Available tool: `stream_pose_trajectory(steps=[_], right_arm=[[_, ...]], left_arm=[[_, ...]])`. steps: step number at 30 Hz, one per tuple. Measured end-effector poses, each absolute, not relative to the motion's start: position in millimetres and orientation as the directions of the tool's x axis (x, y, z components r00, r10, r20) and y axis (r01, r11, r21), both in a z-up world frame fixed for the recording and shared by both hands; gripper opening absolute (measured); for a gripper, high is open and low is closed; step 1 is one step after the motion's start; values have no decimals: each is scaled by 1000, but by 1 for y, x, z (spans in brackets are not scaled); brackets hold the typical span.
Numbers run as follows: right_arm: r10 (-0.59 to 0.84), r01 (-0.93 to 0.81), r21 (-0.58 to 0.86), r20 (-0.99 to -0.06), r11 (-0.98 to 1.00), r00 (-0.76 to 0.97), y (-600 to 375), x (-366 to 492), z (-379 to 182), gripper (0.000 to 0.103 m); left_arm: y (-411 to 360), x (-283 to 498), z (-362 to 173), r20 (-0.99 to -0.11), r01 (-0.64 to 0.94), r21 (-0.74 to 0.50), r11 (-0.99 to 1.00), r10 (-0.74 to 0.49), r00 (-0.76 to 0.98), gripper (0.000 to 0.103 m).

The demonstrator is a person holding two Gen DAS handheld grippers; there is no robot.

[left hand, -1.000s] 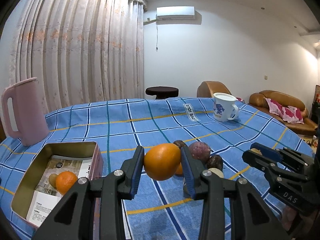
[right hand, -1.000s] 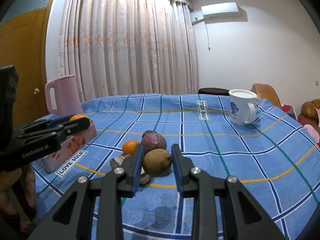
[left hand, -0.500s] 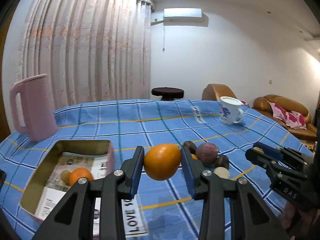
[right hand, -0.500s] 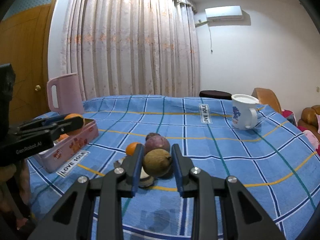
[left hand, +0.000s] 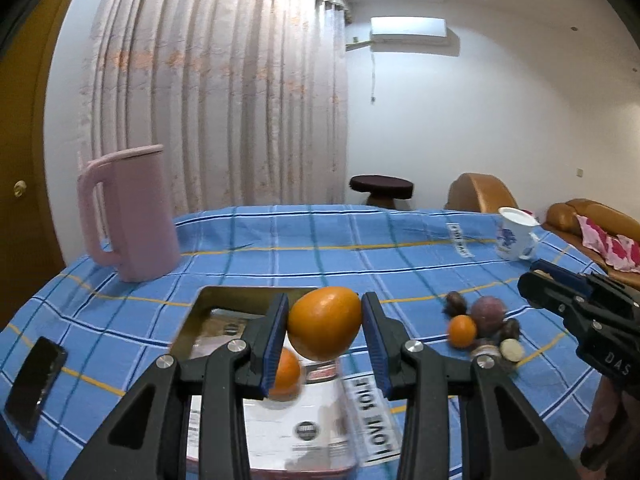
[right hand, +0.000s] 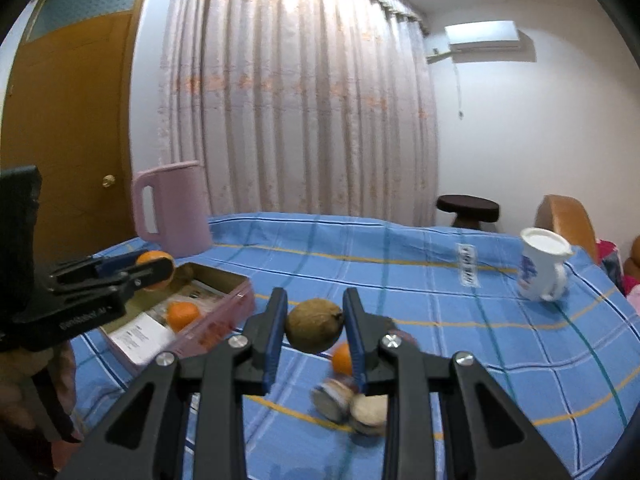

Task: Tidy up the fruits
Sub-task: 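Lower the orange into the tin with the left tool while the right tool releases the kiwi there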

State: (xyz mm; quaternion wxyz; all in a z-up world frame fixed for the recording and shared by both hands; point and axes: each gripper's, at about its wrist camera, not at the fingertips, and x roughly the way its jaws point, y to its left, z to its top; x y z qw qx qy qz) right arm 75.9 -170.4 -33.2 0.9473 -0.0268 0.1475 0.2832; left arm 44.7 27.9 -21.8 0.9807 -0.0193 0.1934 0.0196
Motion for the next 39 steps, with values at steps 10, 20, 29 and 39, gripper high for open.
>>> stream_pose_trajectory(steps=[10, 20, 29, 39], right_arm=[[649, -689, 33, -374, 724, 663, -82, 88, -46, 31], [672, -763, 15, -484, 647, 560, -18, 91, -78, 31], [637, -777, -10, -566, 630, 523, 0, 94, -87, 32], [645, -727, 40, -497, 685, 581, -40, 92, -71, 63]], left_arm=[[86, 46, -40, -451, -154, -38, 987, 121, 884, 40], [115, 51, -61, -524, -182, -62, 981, 123, 843, 40], [113, 55, -69, -554, -188, -50, 981, 129, 823, 40], [100, 44, -57, -521, -172, -48, 984, 122, 844, 66]])
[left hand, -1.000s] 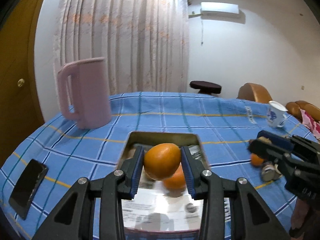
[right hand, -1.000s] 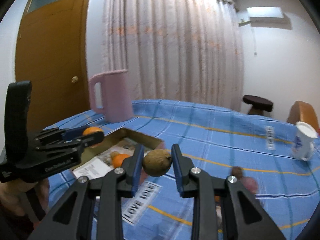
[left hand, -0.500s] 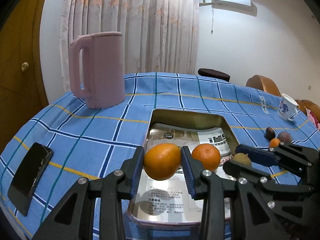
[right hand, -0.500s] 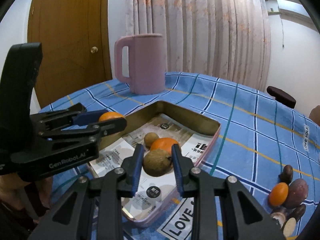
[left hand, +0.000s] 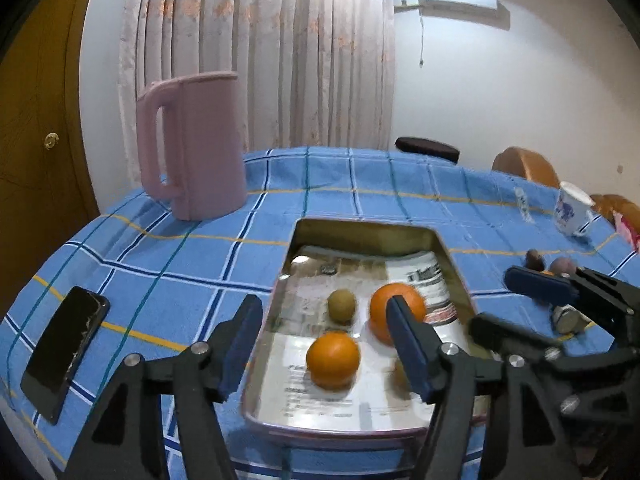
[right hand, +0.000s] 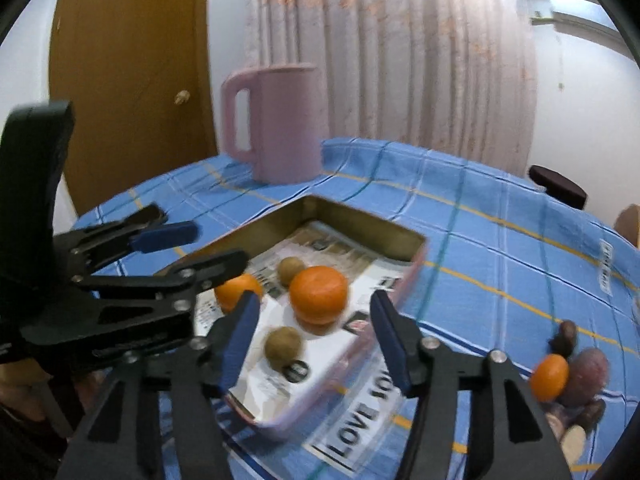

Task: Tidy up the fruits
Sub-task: 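Lower the orange into the tin with the left tool while the right tool releases the kiwi there, then grasp a cut dark-red fruit half with the left tool while the right tool grasps a cut white-fleshed half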

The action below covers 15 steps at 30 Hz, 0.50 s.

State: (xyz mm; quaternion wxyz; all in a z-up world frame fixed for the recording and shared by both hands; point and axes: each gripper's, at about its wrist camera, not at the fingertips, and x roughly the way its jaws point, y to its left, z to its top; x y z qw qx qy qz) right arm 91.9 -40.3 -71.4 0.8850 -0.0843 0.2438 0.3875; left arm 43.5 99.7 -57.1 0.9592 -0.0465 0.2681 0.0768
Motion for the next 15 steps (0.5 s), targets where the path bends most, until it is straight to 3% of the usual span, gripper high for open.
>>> stream_pose_trajectory(steps=[3, 15], right_arm=[[615, -680, 40, -467, 732, 635, -71, 89, -63, 71], [300, -329, 33, -505, 944, 810, -222, 94, -74, 71]], left_arm=[[87, 45, -51, -509, -139, -66, 988, 86, 856, 67], [14, 62, -46, -519, 35, -41, 999, -51, 853, 67]])
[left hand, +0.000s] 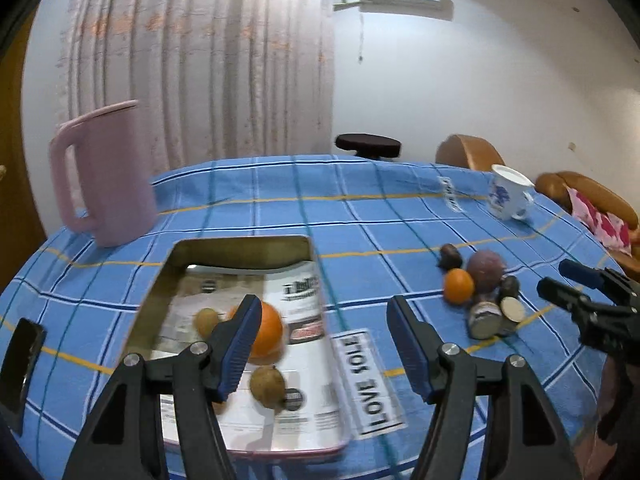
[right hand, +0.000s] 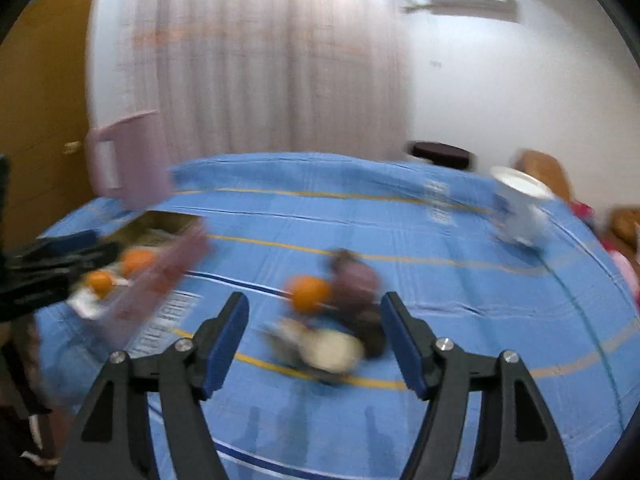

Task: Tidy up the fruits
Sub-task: 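Grasp a cut dark-red fruit half with the left tool while the right tool grasps a cut white-fleshed half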

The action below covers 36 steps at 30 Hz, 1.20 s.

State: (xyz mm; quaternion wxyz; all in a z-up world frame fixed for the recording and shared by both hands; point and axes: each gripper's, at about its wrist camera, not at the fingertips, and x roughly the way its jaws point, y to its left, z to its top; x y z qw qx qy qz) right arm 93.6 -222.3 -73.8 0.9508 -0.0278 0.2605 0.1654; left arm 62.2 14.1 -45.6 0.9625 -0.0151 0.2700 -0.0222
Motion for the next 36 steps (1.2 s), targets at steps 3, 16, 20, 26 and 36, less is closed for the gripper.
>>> stream_pose_trajectory(steps=[3, 16, 20, 26, 36], right_arm=[[267, -274, 67, -532, 959, 803, -248, 102, -81, 71], [354, -410, 72, -650, 909, 672, -204, 125, -108, 50], [402, -422, 139, -656, 896, 638, -209, 129, -113, 38], [383, -375, 146, -599, 916, 703, -223, 120, -105, 37], [394, -319, 231, -530, 919, 751, -248, 113, -100, 37]], left_arm=[[-2, 65, -47, -529, 62, -22, 998, -64, 846, 67], [-40, 82, -49, -547, 133, 10, 991, -106, 830, 67], [-49, 86, -52, -558, 151, 8, 988, -122, 821, 67], [-67, 99, -62, -593, 215, -43, 976, -198, 780, 67], [-99, 138, -89, -705, 272, -70, 960, -241, 668, 60]])
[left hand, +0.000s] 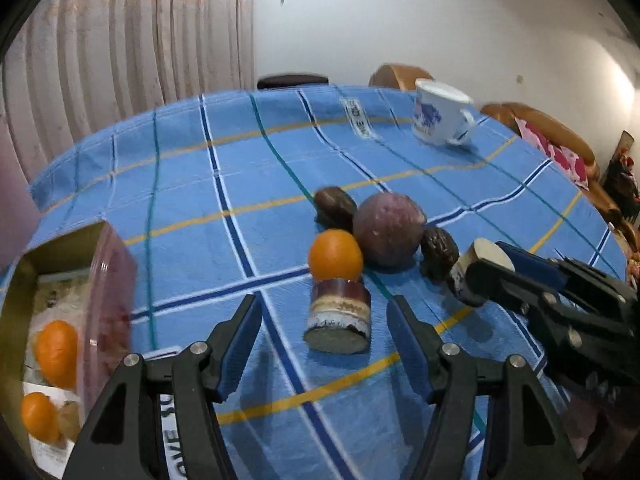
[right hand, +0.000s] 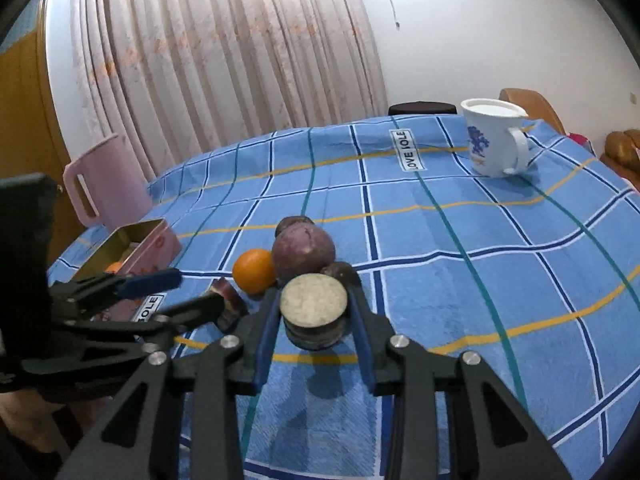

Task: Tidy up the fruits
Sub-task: 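Grasp a cut dark-red fruit half with the left tool while the right tool grasps a cut white-fleshed half, then carry the cut half in the left tool while the right tool carries its half toward the tin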

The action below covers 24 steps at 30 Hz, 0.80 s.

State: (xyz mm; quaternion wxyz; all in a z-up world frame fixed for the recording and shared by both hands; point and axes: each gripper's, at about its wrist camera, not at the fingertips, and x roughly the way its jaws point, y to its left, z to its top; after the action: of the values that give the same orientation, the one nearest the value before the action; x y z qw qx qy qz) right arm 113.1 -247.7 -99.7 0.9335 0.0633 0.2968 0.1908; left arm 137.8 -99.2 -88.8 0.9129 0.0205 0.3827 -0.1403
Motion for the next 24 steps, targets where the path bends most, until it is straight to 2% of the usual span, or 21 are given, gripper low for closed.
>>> stream_pose_trajectory(steps=[1, 3, 8, 13, 18, 24], right_arm=[[387, -320, 218, -534, 922, 752, -246, 112, -100, 37], [381, -328, 195, -536, 924, 754, -241, 111, -100, 37], [392, -331, 211, -521, 920, 758, -245, 110, -100, 37], [406, -356, 197, -468, 914, 785, -245, 100, -96, 38], [408, -372, 169, -429, 913, 806, -243, 92, -92, 37], [412, -378, 166, -418, 911, 810, -243, 90, -91, 37]], left_arm=[[-101, 139, -89, -708, 280, -73, 957, -247, 662, 48], [-107, 143, -93, -730, 305, -74, 949, -260, 632, 37], [-102, 141, -92, -719, 293, -102, 951, -274, 638, 37], [-91, 125, -81, -647, 276, -115, 954, -283, 708, 37], [-92, 109, -68, -565, 272, -69, 960, -263, 782, 37], [-92, 103, -64, -523, 256, -47, 965, -242, 817, 37]])
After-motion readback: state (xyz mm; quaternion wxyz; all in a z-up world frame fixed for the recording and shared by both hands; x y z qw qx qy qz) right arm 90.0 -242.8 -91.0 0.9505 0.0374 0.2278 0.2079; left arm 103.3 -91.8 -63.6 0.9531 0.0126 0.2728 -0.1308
